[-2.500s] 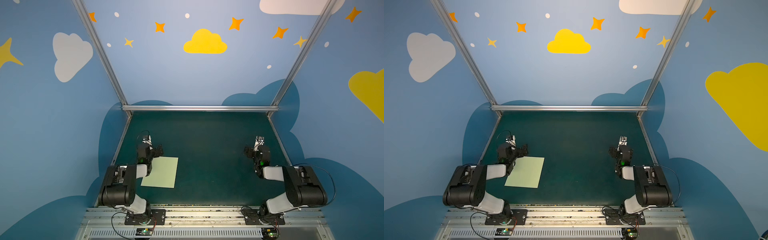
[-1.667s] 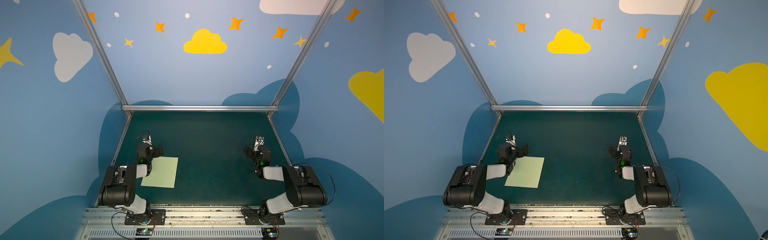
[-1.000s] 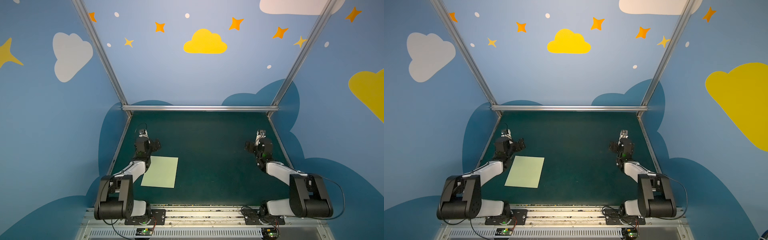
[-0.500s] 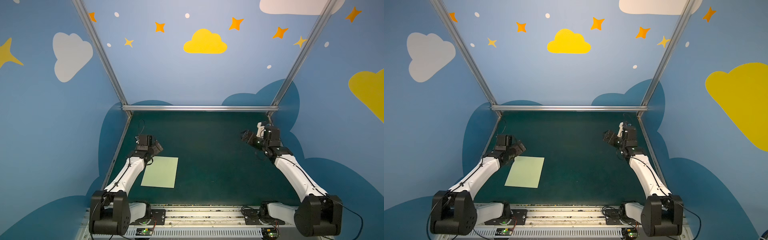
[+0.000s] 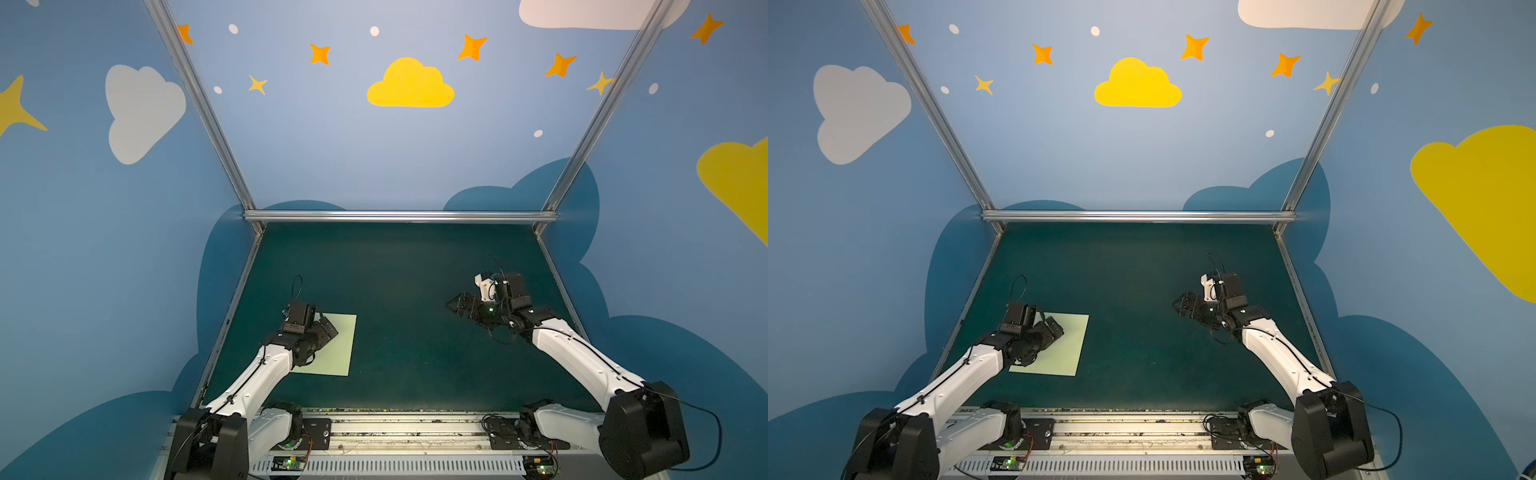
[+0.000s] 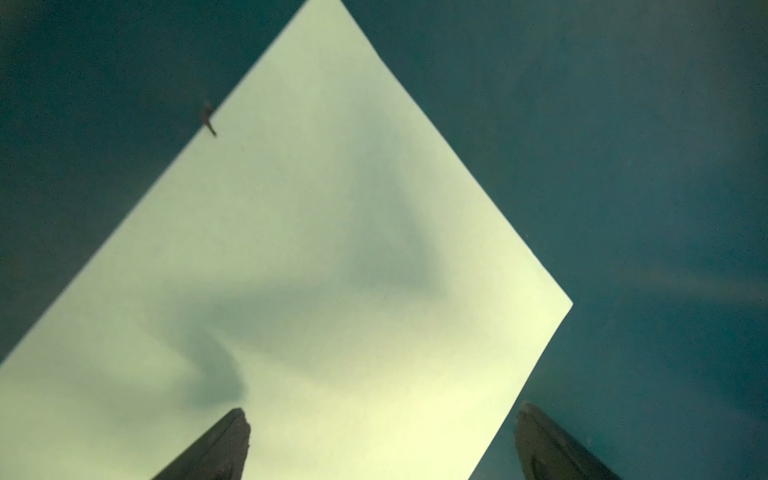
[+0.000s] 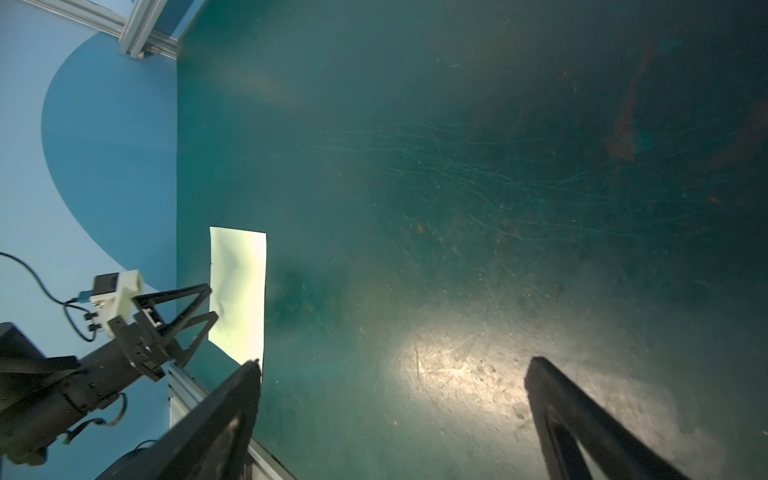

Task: Fold a paper plane with a square sheet of paper (fold left side to right side)

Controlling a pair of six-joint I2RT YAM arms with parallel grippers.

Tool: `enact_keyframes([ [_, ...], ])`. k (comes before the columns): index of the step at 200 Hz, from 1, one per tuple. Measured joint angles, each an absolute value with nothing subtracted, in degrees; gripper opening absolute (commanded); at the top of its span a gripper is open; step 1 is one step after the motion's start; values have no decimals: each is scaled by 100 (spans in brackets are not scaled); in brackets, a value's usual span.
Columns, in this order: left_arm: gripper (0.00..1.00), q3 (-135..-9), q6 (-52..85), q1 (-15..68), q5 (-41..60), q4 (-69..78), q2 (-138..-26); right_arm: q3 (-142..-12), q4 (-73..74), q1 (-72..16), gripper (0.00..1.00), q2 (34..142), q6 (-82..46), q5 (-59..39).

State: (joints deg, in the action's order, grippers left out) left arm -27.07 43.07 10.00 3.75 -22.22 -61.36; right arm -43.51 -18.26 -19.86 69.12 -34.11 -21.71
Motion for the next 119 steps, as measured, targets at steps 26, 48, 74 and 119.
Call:
enact_keyframes([
  [26,100,-2698,4313,1245,386,-2106,-6206,-4351,-1835,-1999,98,6862,-3404,-2222],
  [48,100,-2630,4351,1431,386,-1940,-6298,-4351,-1861,-1999,98,6735,-3393,-2248],
  [74,100,-2574,4401,1653,305,-1747,-6372,-4372,-2001,-2005,98,6652,-3321,-2261],
  [119,100,-2792,4512,2187,-14,-1420,-6873,-4372,-2196,-2008,98,6611,-3256,-2217],
])
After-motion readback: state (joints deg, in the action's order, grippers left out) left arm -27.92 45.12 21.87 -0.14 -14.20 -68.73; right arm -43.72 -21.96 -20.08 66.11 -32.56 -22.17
